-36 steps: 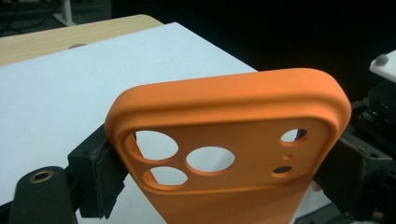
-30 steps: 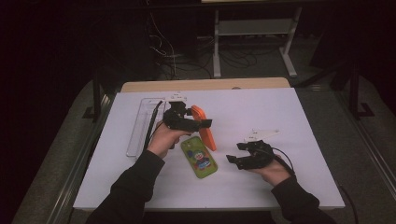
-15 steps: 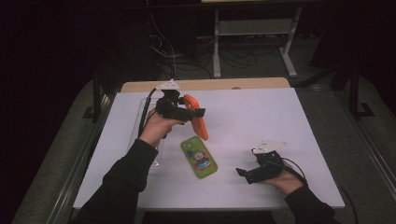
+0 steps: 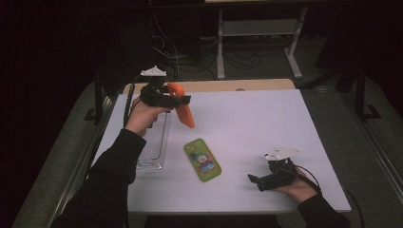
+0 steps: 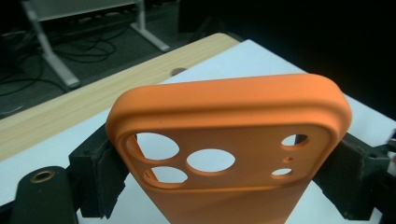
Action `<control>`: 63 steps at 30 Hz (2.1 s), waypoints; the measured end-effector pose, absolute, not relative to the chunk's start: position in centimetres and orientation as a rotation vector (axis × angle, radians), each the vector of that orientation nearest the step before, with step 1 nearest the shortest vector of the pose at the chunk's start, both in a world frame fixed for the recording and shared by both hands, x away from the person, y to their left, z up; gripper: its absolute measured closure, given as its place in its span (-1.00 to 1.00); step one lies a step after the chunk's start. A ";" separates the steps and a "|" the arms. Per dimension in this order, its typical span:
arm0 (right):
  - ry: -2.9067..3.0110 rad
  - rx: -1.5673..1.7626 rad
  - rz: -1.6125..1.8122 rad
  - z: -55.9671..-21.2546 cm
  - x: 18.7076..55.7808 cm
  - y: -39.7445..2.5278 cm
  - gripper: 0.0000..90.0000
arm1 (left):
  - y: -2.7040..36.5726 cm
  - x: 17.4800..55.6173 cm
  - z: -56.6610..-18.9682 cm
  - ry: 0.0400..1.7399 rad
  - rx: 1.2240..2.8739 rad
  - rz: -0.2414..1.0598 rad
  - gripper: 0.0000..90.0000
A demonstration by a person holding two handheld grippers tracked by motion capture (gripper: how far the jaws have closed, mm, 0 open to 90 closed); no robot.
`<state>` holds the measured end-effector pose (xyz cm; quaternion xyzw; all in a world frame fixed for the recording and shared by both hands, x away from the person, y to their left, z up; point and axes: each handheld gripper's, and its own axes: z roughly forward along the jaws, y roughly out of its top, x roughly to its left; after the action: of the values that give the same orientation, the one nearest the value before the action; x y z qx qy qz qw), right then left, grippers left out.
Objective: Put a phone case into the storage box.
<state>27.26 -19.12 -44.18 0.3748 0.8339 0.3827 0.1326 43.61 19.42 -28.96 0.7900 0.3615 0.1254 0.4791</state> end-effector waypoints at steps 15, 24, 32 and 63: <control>2.410 1.048 1.123 -43.9 27.2 -19.2 -0.98 | 23.0 46.1 -27.5 1.083 1.974 0.483 -0.69; 2.404 1.038 1.145 -43.6 27.1 -19.2 -0.98 | 24.1 48.7 -28.2 1.277 1.957 0.645 -0.69; 2.402 1.039 1.158 -43.5 27.1 -19.4 -0.98 | 24.0 50.4 -29.8 1.404 1.978 0.700 -0.70; 2.402 1.038 1.159 -43.5 27.1 -19.6 -0.98 | 22.7 52.6 -34.8 1.606 2.002 0.756 -0.71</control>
<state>27.14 -19.58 -43.52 0.3592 0.8311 0.4011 0.1393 52.57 22.67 -34.76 0.7281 0.5839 0.2750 0.2308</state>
